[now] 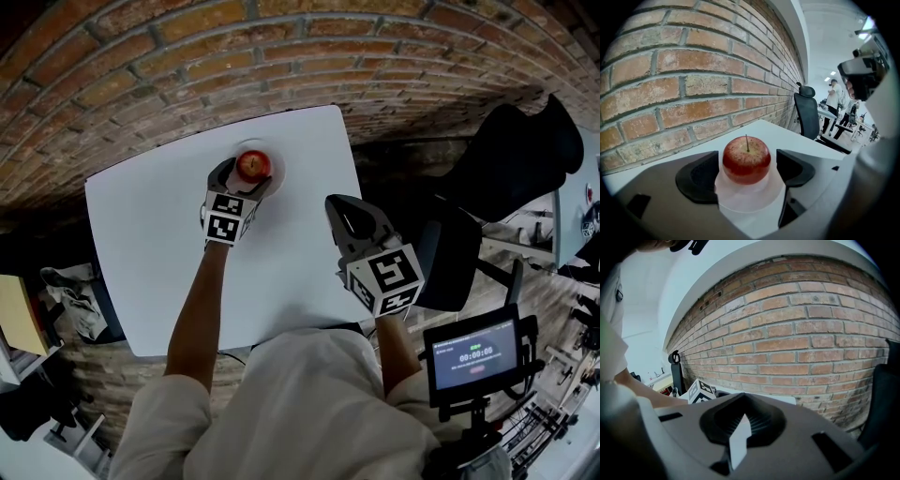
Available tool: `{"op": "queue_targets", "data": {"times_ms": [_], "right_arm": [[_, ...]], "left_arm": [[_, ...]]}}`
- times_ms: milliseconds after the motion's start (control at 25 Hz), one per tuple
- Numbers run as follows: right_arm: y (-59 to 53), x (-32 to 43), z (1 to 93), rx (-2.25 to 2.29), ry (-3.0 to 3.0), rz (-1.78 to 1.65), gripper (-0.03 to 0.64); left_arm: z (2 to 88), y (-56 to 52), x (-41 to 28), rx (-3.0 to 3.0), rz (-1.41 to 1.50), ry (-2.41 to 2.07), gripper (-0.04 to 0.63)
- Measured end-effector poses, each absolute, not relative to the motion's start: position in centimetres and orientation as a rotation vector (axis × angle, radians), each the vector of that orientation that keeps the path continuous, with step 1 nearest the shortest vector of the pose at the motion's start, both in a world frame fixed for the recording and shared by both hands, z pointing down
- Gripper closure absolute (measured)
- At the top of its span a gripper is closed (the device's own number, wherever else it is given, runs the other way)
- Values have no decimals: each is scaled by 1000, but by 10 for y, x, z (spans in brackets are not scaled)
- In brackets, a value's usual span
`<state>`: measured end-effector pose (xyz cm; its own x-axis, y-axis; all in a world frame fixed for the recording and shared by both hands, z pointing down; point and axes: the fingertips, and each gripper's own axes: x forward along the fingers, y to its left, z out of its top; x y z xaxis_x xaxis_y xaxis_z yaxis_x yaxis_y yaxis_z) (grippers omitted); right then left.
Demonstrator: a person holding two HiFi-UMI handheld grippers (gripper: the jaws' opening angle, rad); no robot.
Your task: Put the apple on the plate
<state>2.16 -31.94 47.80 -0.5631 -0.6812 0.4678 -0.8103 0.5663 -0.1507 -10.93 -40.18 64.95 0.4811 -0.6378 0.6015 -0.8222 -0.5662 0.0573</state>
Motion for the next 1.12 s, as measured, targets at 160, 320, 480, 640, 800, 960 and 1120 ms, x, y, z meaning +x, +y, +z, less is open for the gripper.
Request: {"op": "queue_targets", "data": {"times_ms": [160, 320, 480, 640, 800, 960, 1120], "right_arm": [[-318, 18, 472, 1207, -2461, 488, 614], [-314, 13, 462, 1196, -2481, 467, 614], [-310, 7, 447, 1184, -2513, 421, 614], [-304, -1, 431, 1169, -2545, 374, 614], [-294, -8, 413, 1158, -2578, 324, 614], [-286, -12, 393, 1153, -2613, 266, 614], [-276, -17, 372, 1153, -2642, 209, 614]], "left_arm": [[639, -398, -120, 2410, 756, -1274, 221], [620, -388, -130, 2438, 769, -1308, 222], [590, -375, -137, 2480, 796, -1356, 267], [553, -359, -145, 2500, 737, -1433, 358], [515, -337, -147, 2547, 686, -1487, 412], [477, -315, -148, 2561, 566, -1547, 465], [441, -291, -152, 2567, 475, -1625, 506]]}}
